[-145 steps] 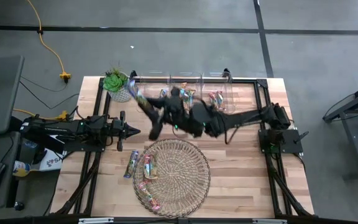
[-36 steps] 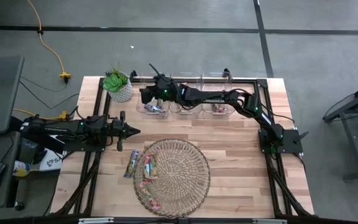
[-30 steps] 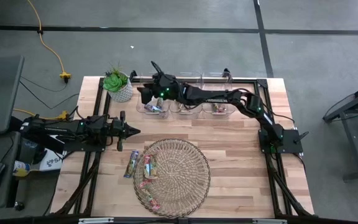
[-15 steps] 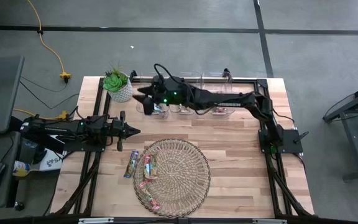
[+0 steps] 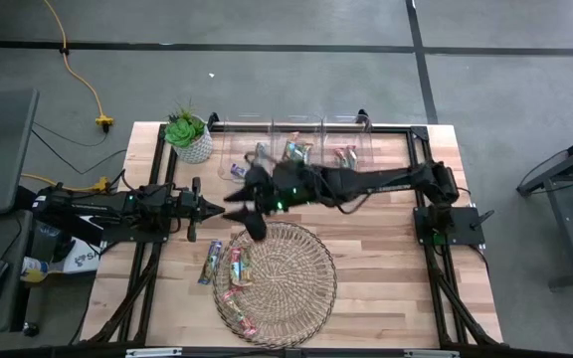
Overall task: Pick and place Granola Bars by type
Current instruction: Put the red granola bar into the right transparent bin
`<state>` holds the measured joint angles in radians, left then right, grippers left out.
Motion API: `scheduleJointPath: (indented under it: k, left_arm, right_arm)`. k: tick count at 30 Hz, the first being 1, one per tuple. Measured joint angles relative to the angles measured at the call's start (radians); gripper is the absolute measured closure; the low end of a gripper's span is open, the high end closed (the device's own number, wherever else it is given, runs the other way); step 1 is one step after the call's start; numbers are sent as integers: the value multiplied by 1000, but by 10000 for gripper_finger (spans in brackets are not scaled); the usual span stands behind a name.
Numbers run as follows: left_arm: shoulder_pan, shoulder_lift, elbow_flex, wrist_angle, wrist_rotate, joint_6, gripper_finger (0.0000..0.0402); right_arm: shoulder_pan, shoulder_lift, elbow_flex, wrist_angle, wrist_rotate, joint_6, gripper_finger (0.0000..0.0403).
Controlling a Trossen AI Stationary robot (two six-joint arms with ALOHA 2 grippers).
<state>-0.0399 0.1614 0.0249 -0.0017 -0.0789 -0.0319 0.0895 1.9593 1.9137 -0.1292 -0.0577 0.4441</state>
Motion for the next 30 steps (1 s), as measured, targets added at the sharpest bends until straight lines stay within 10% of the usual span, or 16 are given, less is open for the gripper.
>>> scheduleJointPath:
  k: [17, 30]
  left_arm:
    - [0, 0, 0, 0, 0, 0, 400]
    - [0, 0, 0, 0, 0, 0, 400]
  right_arm:
    - [355, 20, 0, -181, 392, 27, 183]
    - [455, 118, 50, 53, 387, -8, 183]
